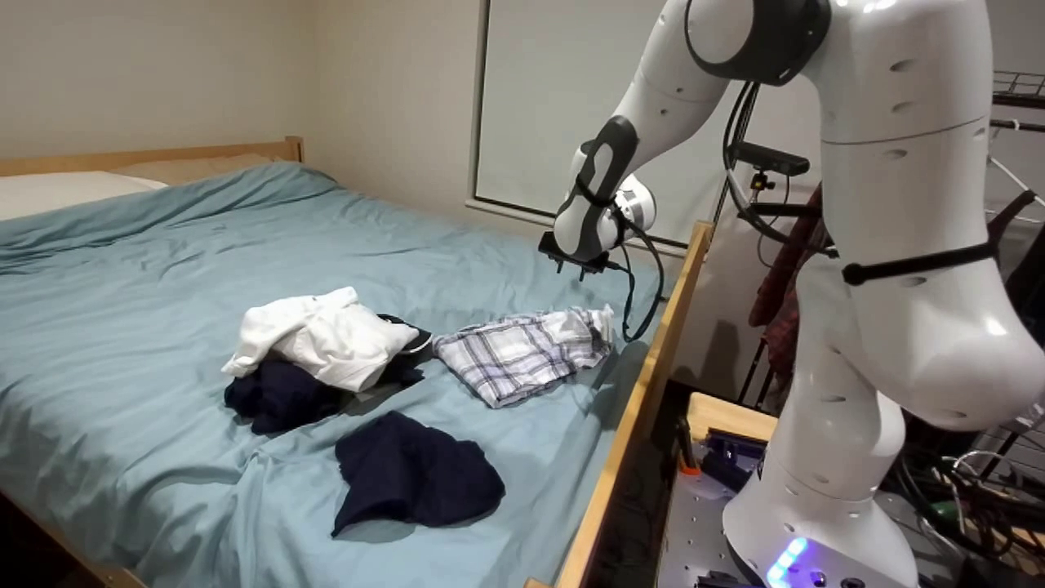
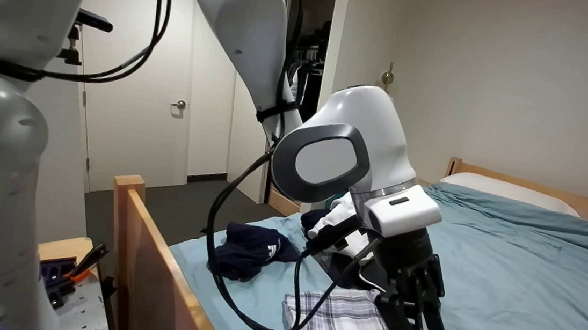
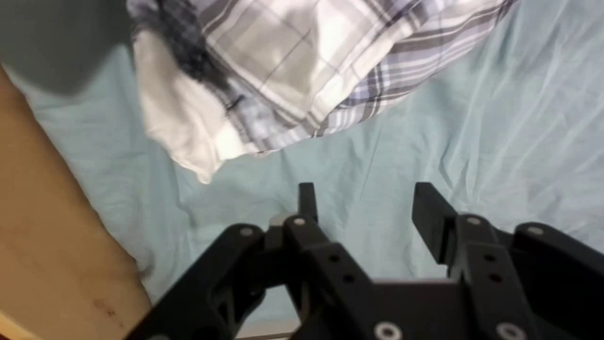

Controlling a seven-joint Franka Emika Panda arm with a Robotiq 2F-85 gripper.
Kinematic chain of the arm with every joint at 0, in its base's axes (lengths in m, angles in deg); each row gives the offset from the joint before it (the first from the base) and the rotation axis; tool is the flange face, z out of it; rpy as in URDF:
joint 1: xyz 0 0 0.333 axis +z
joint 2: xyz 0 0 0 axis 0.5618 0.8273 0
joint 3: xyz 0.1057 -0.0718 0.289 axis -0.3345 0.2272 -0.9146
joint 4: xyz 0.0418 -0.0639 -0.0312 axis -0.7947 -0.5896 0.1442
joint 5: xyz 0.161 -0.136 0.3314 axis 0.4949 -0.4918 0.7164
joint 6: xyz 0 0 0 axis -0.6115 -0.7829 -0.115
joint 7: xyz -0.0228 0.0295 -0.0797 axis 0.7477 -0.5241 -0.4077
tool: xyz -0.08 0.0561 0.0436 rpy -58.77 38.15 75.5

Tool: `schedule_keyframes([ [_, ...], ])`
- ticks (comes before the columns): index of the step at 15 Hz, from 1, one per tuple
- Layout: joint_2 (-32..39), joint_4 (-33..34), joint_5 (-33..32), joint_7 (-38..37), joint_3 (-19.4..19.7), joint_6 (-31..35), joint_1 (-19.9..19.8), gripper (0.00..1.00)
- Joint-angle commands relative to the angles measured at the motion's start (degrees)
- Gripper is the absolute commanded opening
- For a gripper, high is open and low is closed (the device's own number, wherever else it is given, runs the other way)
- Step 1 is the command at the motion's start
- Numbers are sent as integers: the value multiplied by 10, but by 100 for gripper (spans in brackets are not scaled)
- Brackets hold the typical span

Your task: Fold the checked trousers

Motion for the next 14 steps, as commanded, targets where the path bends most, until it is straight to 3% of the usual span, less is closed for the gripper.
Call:
schedule_keyframes([
  [1,19,-22,13,-69,20,38,99,86],
  [3,27,-8,14,-96,0,18,148,97],
  [7,55,56,27,-154,-67,-125,214,100],
  [10,97,127,0,-256,-130,-257,205,100],
  [14,137,204,-74,-313,-219,-419,149,100],
])
